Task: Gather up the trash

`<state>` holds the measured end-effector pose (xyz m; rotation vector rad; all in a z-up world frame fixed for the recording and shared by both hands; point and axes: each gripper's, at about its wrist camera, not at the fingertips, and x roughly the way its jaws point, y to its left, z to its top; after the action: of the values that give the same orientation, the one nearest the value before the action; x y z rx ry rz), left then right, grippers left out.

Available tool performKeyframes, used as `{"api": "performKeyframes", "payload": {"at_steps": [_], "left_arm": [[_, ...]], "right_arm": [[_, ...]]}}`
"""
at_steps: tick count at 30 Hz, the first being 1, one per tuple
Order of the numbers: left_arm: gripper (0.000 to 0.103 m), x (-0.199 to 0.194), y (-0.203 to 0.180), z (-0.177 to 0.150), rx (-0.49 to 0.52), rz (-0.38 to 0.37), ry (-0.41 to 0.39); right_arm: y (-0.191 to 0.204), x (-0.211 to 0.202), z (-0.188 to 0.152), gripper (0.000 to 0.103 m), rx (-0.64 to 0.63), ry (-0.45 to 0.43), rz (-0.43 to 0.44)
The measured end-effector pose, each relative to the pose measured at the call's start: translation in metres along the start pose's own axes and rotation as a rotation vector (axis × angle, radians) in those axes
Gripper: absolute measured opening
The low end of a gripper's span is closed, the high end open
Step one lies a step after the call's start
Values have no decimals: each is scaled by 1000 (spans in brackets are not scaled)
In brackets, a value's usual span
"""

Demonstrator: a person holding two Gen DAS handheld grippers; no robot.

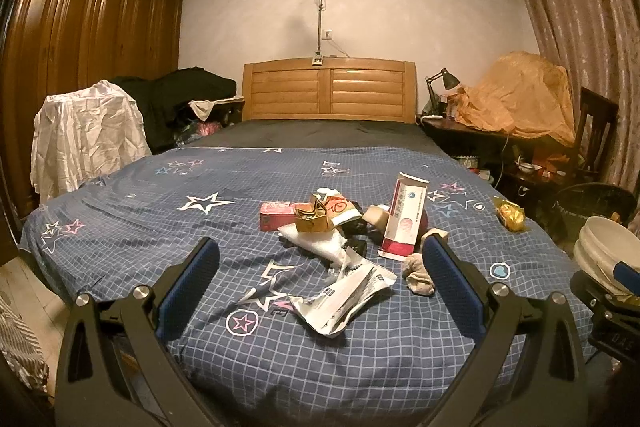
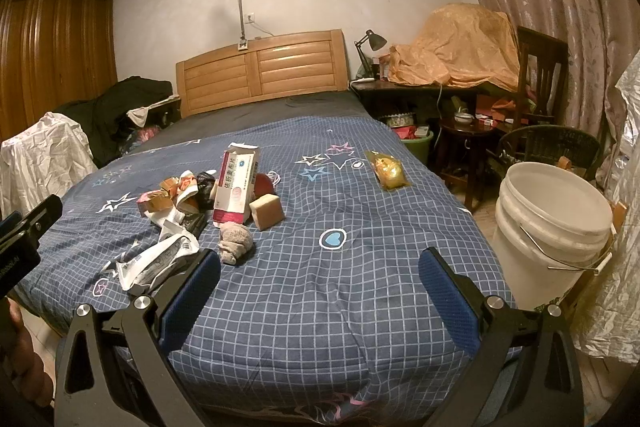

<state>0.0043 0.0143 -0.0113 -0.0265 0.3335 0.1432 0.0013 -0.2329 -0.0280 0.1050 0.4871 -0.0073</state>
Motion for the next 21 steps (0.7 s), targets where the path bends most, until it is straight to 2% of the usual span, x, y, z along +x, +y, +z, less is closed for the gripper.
{"api": "performKeyframes", "payload": {"at_steps": [12,15,21], "left_arm": [[98,5,2,1,5,25,20],[98,13,13,2,-11,64,36],[98,39,60,-7,-79,138,112]], "right_arm": [[-1,2,-1,99,4,9,6],[-1,6,0,99,3,16,15],[6,21,0,99,-15,41,52]]}}
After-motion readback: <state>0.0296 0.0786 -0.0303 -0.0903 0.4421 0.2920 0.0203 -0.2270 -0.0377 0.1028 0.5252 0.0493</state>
